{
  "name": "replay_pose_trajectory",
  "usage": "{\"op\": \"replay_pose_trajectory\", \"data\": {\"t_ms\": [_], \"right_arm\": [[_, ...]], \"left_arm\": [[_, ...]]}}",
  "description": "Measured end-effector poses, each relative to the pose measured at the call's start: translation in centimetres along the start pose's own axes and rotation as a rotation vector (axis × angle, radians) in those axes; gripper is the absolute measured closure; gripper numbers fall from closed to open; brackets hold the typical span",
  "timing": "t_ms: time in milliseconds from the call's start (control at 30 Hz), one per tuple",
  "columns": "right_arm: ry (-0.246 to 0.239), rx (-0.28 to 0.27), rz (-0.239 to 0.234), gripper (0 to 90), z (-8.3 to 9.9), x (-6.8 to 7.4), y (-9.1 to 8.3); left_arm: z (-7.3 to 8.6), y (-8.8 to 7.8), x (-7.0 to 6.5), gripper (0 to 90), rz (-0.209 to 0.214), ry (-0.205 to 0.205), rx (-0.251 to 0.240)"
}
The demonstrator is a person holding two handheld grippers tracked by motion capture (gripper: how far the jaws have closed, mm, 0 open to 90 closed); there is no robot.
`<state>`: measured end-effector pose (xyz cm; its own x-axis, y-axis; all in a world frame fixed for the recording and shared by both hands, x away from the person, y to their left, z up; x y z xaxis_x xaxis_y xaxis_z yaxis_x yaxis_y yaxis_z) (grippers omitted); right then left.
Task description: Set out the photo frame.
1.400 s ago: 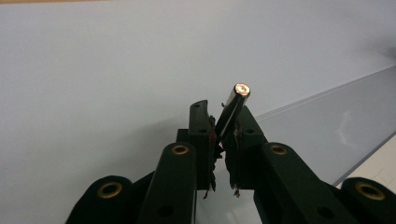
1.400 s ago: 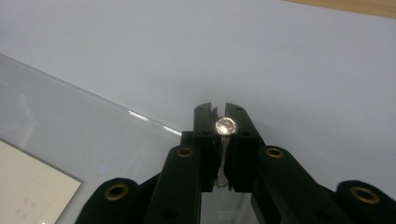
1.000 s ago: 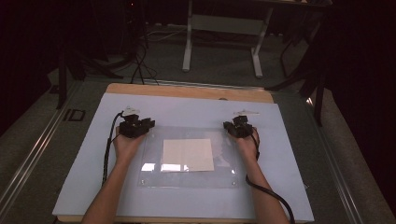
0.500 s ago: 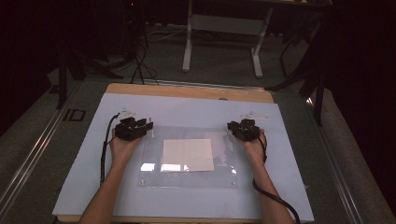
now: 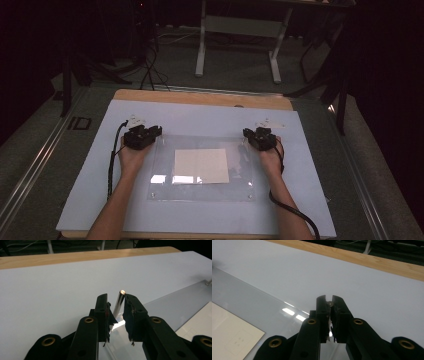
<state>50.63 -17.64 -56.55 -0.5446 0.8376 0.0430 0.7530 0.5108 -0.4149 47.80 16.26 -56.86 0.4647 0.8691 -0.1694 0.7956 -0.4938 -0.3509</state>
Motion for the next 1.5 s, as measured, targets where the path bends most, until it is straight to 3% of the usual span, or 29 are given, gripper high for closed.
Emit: {"op": "replay_pose_trajectory", "data": {"t_ms": [133, 333, 533, 600, 800, 933, 1033, 1333, 1500], "right_arm": [[0.005, -0.007, -0.003, 84.8, 0.0, 0.0, 0.0], [0.014, -0.013, -0.01, 84.8, 0.1, 0.0, 0.0], [0.016, -0.017, -0.013, 84.7, 0.1, -0.1, 0.0], [0.019, -0.018, -0.015, 84.7, 0.1, -0.1, 0.0], [0.029, -0.022, -0.019, 84.6, 0.2, -0.1, 0.0], [0.031, -0.024, -0.02, 84.6, 0.2, -0.1, 0.0], [0.039, -0.025, -0.024, 84.4, 0.2, -0.1, 0.0], [0.066, 0.005, -0.051, 84.1, 0.2, -0.2, 0.1], [0.081, 0.048, -0.08, 84.0, 0.0, -0.4, 0.2]], "left_arm": [[-0.2, 0.3, -0.2, 72.0, 0.018, -0.01, -0.012], [-0.2, 1.2, -0.6, 72.8, 0.023, 0.01, 0.008], [-0.1, 1.5, -0.3, 81.3, 0.022, -0.028, 0.004], [-0.1, 1.6, -0.3, 81.3, 0.023, -0.02, 0.006], [0.1, 2.1, -0.7, 71.9, 0.016, 0.013, 0.013], [0.1, 2.1, -0.3, 81.3, 0.014, -0.011, 0.013], [0.2, 2.1, -0.3, 82.3, 0.011, -0.007, 0.017], [0.1, 2.2, -0.1, 82.3, 0.029, -0.047, 0.031], [0.1, 2.3, 0.0, 81.8, 0.055, -0.067, 0.06]]}}
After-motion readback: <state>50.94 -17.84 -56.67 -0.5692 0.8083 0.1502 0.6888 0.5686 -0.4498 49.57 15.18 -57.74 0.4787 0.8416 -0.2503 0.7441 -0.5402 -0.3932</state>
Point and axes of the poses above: each handheld gripper's, and its own axes: y roughly forward along the jaws, z roughly out of its underside, x roughly to its left, the point moved 10 cm from there along y, roughly forward along the jaws, and after that the axes turned 7 degrees about -x, right-handed, at the moved point
